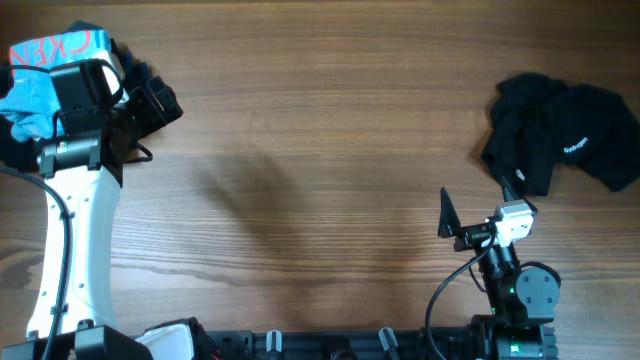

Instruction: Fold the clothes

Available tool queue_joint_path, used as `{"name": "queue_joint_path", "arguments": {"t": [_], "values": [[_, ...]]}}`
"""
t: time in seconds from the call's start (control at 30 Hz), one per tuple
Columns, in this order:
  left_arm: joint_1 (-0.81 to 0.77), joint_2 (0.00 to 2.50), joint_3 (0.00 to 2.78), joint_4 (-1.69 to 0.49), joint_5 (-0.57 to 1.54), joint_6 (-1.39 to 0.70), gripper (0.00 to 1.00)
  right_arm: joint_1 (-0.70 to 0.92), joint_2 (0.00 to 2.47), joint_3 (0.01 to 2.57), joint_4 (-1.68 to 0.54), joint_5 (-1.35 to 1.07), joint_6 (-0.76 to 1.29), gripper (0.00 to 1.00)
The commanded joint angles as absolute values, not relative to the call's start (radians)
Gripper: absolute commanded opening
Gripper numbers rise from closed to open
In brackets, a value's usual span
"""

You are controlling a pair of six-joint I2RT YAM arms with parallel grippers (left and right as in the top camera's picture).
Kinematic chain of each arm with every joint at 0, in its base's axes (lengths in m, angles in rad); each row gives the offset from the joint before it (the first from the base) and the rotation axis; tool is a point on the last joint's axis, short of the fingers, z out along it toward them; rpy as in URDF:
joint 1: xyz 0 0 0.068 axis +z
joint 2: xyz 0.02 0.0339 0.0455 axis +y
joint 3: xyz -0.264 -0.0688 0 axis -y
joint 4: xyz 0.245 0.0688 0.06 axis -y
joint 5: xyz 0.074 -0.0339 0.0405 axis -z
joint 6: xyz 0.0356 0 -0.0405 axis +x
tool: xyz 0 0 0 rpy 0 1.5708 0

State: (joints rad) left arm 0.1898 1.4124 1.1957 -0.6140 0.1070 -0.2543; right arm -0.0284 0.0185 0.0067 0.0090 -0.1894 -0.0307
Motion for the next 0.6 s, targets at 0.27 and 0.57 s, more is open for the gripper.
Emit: {"name": "queue_joint_path", "arguments": {"t": [0.27,0.57], "values": [[0.168,1.305,1.178,-0.596,0.123,-0.3,1.0,-0.035,0.018,0.005,0.013,-0.172,-0.019,1.0],[0.108,0.979,0.883,-0.302,0.123,-0.3,1.0,-0.035,0.018,0.005,0.013,-0.172,-0.02,1.0]]}}
